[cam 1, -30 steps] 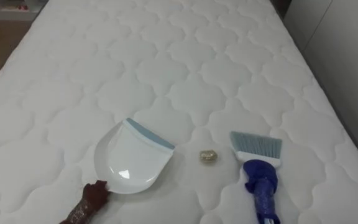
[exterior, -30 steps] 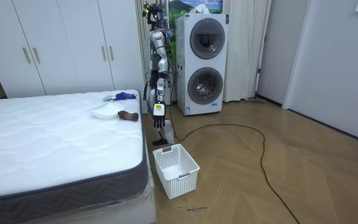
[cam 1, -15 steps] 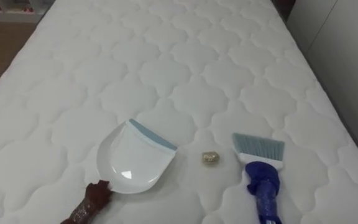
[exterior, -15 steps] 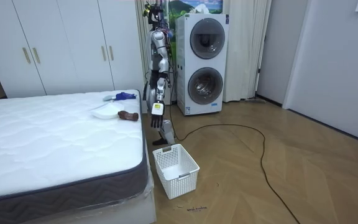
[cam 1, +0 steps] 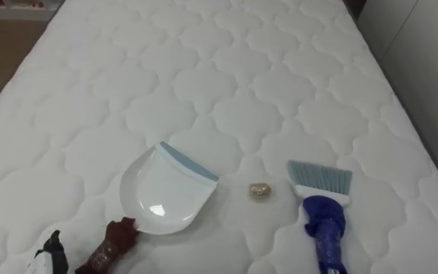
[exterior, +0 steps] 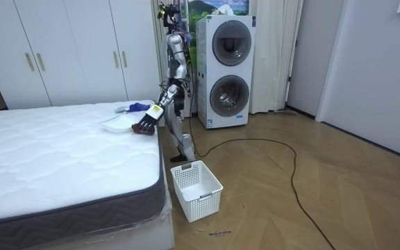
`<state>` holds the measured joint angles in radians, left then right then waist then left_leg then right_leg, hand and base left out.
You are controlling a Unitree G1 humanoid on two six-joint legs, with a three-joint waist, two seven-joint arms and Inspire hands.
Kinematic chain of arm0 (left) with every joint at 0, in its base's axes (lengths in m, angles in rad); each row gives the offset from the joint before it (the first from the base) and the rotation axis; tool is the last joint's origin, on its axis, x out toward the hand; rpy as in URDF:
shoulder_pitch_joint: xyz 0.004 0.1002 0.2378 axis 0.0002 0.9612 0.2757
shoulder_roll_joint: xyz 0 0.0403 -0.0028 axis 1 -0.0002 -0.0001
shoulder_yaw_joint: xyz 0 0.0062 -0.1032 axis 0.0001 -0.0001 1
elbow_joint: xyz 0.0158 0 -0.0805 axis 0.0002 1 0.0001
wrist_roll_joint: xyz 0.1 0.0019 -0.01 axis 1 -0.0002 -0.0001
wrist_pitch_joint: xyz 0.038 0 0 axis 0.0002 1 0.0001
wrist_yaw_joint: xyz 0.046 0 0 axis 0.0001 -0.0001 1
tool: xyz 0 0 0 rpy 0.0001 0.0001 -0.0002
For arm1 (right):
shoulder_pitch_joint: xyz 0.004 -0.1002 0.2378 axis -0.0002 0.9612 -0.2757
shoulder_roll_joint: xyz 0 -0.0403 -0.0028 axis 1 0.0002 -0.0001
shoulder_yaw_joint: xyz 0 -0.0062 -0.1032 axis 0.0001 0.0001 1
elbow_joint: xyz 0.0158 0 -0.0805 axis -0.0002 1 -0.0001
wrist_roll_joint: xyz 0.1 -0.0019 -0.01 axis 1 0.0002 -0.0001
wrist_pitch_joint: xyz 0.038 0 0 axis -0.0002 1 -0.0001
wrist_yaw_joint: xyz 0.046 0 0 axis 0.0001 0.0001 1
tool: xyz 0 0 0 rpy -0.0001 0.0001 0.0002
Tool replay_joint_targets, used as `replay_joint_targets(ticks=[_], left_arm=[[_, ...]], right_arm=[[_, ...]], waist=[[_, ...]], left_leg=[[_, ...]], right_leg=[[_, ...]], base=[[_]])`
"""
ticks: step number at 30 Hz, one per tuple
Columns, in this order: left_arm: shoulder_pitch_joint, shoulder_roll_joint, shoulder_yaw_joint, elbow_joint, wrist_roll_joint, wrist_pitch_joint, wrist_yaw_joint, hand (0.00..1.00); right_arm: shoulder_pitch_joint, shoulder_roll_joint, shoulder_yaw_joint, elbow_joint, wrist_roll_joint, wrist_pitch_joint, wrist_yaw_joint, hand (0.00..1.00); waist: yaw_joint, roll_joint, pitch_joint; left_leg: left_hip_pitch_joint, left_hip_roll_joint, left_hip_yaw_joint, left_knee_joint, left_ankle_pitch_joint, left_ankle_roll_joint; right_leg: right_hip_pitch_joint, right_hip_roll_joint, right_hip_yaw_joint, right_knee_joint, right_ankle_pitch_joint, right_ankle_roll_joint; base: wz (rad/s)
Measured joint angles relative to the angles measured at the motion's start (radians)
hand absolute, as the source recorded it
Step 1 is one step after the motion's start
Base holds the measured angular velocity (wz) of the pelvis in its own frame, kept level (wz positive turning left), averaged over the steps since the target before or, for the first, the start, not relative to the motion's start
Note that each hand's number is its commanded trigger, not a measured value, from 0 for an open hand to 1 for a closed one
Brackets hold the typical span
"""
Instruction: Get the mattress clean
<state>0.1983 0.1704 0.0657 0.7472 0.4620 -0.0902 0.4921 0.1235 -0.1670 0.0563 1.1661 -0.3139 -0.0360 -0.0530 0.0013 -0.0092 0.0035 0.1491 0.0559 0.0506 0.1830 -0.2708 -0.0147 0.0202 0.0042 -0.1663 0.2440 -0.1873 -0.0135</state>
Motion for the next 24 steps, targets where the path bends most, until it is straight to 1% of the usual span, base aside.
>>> replay_joint_targets(ticks=[1, 2, 5, 11, 14, 16, 19, 22, 24], left_arm=[[-0.003, 0.000, -0.008, -0.016, 0.000, -0.007, 0.010, 0.00], [-0.007, 0.001, -0.016, -0.022, 0.000, -0.021, 0.016, 0.00], [-0.021, 0.002, -0.033, -0.023, 0.000, -0.047, 0.021, 0.00], [-0.031, 0.003, -0.054, -0.027, 0.000, -0.067, 0.017, 0.00], [-0.033, 0.003, -0.061, -0.027, 0.000, -0.070, 0.016, 0.00], [-0.036, 0.004, -0.061, -0.027, 0.001, -0.070, 0.016, 0.00], [-0.045, 0.006, -0.067, -0.015, -0.001, -0.070, 0.016, 0.00], [-0.077, 0.005, -0.097, 0.041, 0.000, -0.071, 0.017, 0.00], [-0.090, 0.004, -0.114, 0.069, 0.000, -0.071, 0.016, 0.00]], right_arm=[[0.000, 0.000, 0.000, 0.000, 0.000, 0.000, 0.000, 0.00], [0.000, -0.001, 0.000, 0.000, 0.000, 0.000, 0.000, 0.00], [0.002, -0.002, -0.002, 0.001, 0.001, -0.009, 0.000, 0.00], [0.003, -0.007, -0.002, 0.001, 0.004, -0.020, 0.012, 0.00], [0.002, -0.007, -0.001, 0.001, 0.000, -0.021, 0.013, 0.00], [-0.002, -0.007, -0.001, 0.001, -0.006, -0.028, 0.014, 0.00], [-0.017, -0.010, 0.001, 0.002, -0.001, -0.031, 0.014, 0.00], [-0.028, -0.016, 0.009, 0.002, 0.019, -0.031, 0.013, 0.00], [-0.029, -0.024, 0.021, 0.002, 0.040, -0.032, 0.013, 0.00]], waist=[[0.000, 0.001, -0.0004], [0.001, 0.002, -0.0010], [-0.001, 0.004, -0.0004], [-0.005, 0.004, -0.0004], [-0.009, 0.004, 0.0001], [-0.013, 0.003, -0.0011], [-0.022, 0.008, -0.0005], [-0.021, 0.017, 0.0048], [-0.022, 0.020, 0.0059]], left_leg=[[-0.001, 0.000, 0.000, 0.000, 0.000, 0.000], [0.000, 0.000, 0.000, 0.000, 0.000, 0.000], [0.000, 0.000, 0.000, 0.000, 0.000, 0.000], [-0.001, 0.000, 0.001, 0.000, 0.000, 0.000], [-0.008, -0.001, 0.001, 0.001, 0.000, 0.000], [-0.026, -0.001, 0.001, 0.005, 0.000, 0.000], [-0.055, -0.001, 0.001, 0.011, 0.001, 0.002], [-0.070, 0.000, 0.001, 0.014, 0.001, 0.002], [-0.075, 0.000, 0.002, 0.014, 0.001, 0.002]], right_leg=[[0.000, 0.000, 0.000, -0.001, 0.000, 0.001], [0.000, 0.000, 0.000, -0.002, 0.001, 0.001], [0.000, 0.000, 0.000, -0.003, 0.001, 0.001], [-0.001, 0.000, 0.001, -0.003, 0.001, 0.001], [-0.007, -0.001, -0.001, -0.002, 0.001, 0.001], [-0.025, -0.001, -0.002, -0.001, 0.004, 0.000], [-0.051, -0.002, -0.001, 0.001, 0.012, -0.001], [-0.066, -0.002, 0.000, 0.006, 0.014, -0.003], [-0.074, -0.002, 0.001, 0.014, 0.014, -0.003]], base=[[0.00], [0.00], [0.00], [0.00], [0.01], [0.00], [0.00], [0.00], [0.00]])
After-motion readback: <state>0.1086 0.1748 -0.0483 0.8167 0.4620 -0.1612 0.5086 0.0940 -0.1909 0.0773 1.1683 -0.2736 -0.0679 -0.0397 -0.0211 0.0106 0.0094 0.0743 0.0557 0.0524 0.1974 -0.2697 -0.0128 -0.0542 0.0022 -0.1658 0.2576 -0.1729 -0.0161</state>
